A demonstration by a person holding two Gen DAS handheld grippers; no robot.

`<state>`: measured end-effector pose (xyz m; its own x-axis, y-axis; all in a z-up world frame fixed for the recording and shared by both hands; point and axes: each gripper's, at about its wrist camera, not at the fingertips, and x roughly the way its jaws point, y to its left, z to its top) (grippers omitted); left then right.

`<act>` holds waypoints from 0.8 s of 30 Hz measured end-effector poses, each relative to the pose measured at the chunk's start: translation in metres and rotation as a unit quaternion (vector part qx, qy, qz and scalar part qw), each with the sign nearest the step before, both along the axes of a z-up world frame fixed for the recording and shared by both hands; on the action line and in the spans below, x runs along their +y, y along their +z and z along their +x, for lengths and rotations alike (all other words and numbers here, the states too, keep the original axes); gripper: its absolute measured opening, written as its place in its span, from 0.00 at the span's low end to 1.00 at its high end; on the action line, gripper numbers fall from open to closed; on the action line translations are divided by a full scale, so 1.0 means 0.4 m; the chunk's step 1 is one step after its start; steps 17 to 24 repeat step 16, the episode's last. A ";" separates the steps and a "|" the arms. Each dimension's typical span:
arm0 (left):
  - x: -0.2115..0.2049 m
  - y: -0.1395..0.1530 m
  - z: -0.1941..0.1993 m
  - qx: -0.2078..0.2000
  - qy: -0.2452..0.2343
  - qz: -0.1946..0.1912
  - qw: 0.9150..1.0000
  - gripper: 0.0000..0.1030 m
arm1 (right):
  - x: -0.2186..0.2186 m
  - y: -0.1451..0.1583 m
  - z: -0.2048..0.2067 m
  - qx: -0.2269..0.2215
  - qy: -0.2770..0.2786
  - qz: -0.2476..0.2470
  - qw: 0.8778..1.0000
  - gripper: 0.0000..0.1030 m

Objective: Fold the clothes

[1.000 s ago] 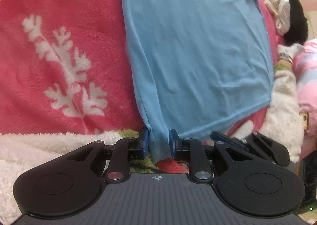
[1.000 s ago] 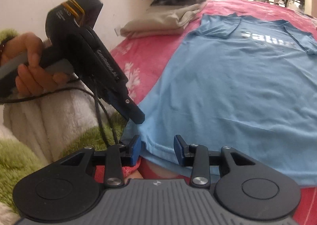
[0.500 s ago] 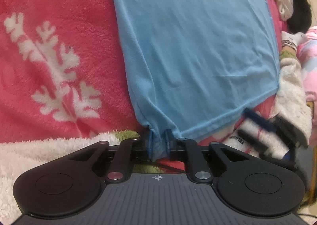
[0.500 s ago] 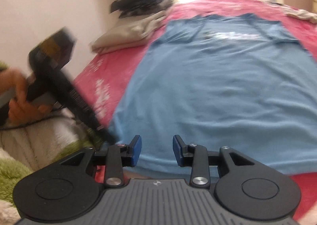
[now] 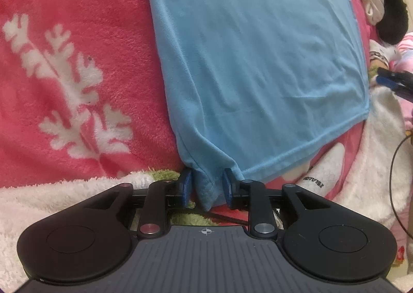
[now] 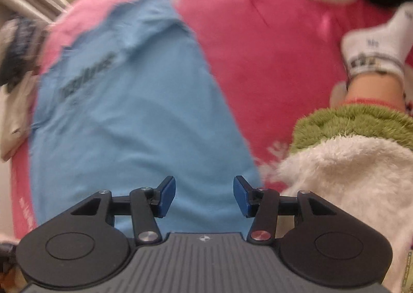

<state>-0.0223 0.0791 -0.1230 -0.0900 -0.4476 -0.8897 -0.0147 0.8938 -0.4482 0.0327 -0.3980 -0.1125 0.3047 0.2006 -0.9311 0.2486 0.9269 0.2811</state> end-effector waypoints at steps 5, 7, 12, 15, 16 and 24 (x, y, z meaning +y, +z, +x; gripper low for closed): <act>0.000 0.003 -0.004 -0.010 0.009 0.011 1.000 0.14 | -0.051 -0.078 0.026 0.044 -0.013 -0.006 0.999 0.51; 0.004 0.004 -0.002 -0.013 0.014 0.011 1.000 0.11 | -0.056 -0.083 0.010 0.057 0.000 -0.007 0.998 0.51; -0.002 0.004 0.005 -0.016 0.018 0.013 1.000 0.09 | -0.032 -0.080 -0.009 0.105 0.062 -0.022 0.992 0.50; -0.019 0.000 0.004 -0.022 0.016 0.016 1.000 0.08 | -0.010 -0.080 -0.012 0.134 0.091 -0.030 0.986 0.49; -0.023 0.001 0.003 -0.025 0.016 0.017 0.999 0.06 | -0.001 -0.082 -0.013 0.141 0.101 -0.035 0.984 0.46; -0.023 0.001 0.003 -0.025 0.016 0.017 0.999 0.06 | -0.001 -0.082 -0.013 0.141 0.101 -0.035 0.984 0.46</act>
